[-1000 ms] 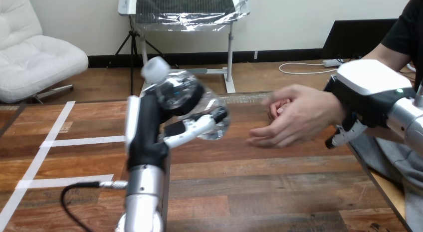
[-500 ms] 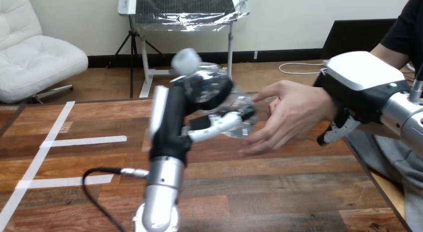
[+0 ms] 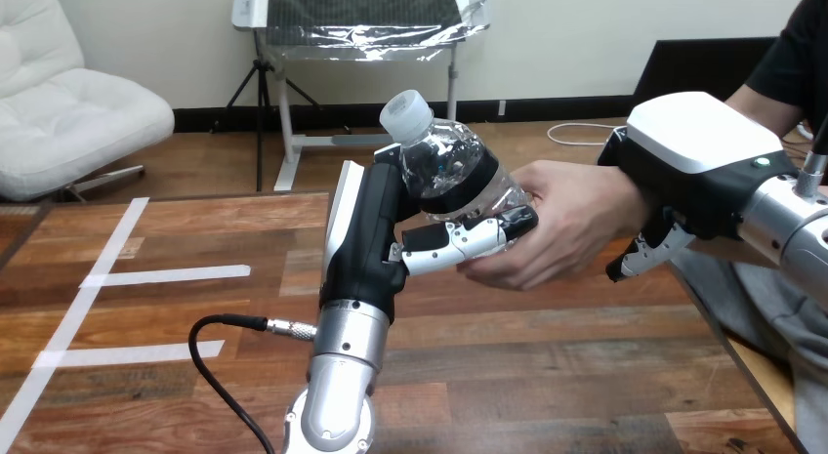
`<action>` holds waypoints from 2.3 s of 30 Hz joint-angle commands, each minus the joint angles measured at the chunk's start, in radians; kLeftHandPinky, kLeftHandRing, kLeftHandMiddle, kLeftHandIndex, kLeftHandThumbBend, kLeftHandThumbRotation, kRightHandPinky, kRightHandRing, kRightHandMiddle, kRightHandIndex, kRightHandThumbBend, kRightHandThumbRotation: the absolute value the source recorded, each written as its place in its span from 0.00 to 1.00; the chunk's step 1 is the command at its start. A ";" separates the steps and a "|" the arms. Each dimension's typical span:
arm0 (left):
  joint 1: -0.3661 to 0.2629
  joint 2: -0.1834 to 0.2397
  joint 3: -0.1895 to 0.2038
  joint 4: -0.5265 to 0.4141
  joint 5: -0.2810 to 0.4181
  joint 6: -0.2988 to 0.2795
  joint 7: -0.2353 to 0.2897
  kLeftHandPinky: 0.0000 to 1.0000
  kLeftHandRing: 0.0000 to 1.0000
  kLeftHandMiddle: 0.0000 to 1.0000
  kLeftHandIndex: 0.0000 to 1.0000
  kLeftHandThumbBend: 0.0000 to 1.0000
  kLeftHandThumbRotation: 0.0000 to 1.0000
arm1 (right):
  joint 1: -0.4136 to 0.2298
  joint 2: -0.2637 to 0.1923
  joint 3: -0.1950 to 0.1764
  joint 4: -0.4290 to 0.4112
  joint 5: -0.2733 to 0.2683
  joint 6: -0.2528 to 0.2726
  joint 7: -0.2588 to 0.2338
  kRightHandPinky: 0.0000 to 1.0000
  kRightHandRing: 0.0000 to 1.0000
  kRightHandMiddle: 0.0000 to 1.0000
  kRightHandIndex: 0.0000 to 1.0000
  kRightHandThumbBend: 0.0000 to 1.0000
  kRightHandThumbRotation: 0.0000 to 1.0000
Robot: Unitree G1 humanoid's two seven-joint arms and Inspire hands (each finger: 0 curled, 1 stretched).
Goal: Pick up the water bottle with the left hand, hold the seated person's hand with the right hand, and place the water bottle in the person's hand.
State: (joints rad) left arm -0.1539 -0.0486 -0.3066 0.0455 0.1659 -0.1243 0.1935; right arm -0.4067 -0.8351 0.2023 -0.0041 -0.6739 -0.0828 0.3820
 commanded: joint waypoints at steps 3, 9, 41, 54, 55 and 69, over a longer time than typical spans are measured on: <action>-0.118 -0.141 -0.044 0.016 0.004 0.003 0.016 0.35 0.39 0.43 0.46 0.67 0.00 | -0.036 -0.012 -0.056 -0.069 0.000 0.004 -0.003 0.10 0.17 0.24 0.28 0.82 0.00; -0.119 -0.152 -0.066 0.040 0.008 -0.017 0.028 0.35 0.40 0.43 0.46 0.67 0.00 | -0.030 -0.011 -0.056 -0.077 0.000 0.006 0.002 0.11 0.17 0.24 0.28 0.82 0.00; -0.099 -0.152 -0.108 0.082 -0.018 -0.059 0.035 0.36 0.40 0.44 0.47 0.63 0.00 | 0.000 -0.021 -0.051 -0.058 -0.027 -0.035 -0.033 0.12 0.19 0.27 0.32 0.83 0.00; -0.103 -0.112 -0.113 0.051 -0.005 0.001 0.009 0.38 0.42 0.46 0.48 0.63 0.00 | 0.019 -0.025 -0.055 -0.069 -0.053 -0.012 0.012 0.46 0.56 0.63 0.64 0.89 0.00; -0.103 -0.108 -0.113 0.045 -0.010 0.009 -0.001 0.39 0.43 0.47 0.49 0.63 0.00 | 0.022 -0.026 -0.057 -0.071 -0.053 -0.008 0.018 0.48 0.58 0.65 0.66 0.89 0.00; -0.091 -0.098 -0.110 0.016 -0.010 0.047 -0.036 0.48 0.58 0.64 0.64 0.69 0.01 | 0.050 -0.018 -0.073 -0.070 -0.035 -0.006 0.011 0.68 0.77 0.83 0.82 0.90 0.01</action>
State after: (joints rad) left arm -0.1806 -0.0472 -0.3802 0.1173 0.1502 -0.0723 0.1780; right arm -0.3339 -0.8498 0.1725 -0.0408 -0.7221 -0.0901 0.4076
